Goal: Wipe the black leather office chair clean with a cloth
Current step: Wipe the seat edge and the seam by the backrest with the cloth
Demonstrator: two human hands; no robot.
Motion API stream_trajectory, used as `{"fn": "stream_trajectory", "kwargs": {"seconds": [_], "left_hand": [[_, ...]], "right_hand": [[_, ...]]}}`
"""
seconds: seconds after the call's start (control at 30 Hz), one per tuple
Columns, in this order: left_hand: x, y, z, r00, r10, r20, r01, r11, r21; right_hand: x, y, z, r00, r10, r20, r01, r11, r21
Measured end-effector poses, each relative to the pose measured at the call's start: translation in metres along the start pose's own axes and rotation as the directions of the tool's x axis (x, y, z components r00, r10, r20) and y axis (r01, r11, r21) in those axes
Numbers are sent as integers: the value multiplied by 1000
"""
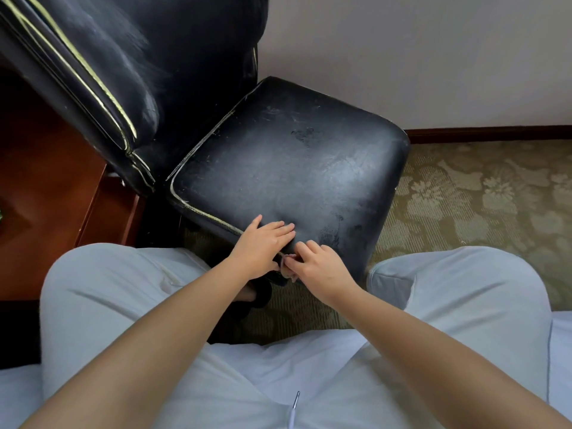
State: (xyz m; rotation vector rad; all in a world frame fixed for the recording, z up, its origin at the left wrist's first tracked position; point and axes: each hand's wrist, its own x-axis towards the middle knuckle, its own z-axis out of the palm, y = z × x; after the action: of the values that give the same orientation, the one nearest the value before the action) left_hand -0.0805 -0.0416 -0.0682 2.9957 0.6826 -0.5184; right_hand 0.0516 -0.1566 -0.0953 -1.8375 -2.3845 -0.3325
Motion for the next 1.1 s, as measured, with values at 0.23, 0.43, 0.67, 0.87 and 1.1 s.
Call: {"fn": "stream_trajectory", "kwargs": {"seconds": [0.23, 0.43, 0.67, 0.87, 1.1], "left_hand": [[-4, -3, 5, 999, -46, 8, 46, 998, 40], [-1, -6, -3, 998, -57, 25, 57, 998, 6], [-1, -7, -4, 996, -68, 59, 71, 996, -56], [-2, -15, -6, 997, -14, 80, 18, 998, -54], [0, -17, 2, 999, 14, 29, -9, 990, -142]], "right_hand": [[-15, 14, -6, 995, -75, 64, 77, 997, -33], [-2, 3, -4, 997, -44, 63, 45, 999, -22], [-2, 7, -6, 994, -24, 102, 25, 1000, -12], [17, -4, -1, 996, -4, 93, 5, 1000, -13], [7, 5, -4, 998, -16, 68, 17, 1000, -9]]}}
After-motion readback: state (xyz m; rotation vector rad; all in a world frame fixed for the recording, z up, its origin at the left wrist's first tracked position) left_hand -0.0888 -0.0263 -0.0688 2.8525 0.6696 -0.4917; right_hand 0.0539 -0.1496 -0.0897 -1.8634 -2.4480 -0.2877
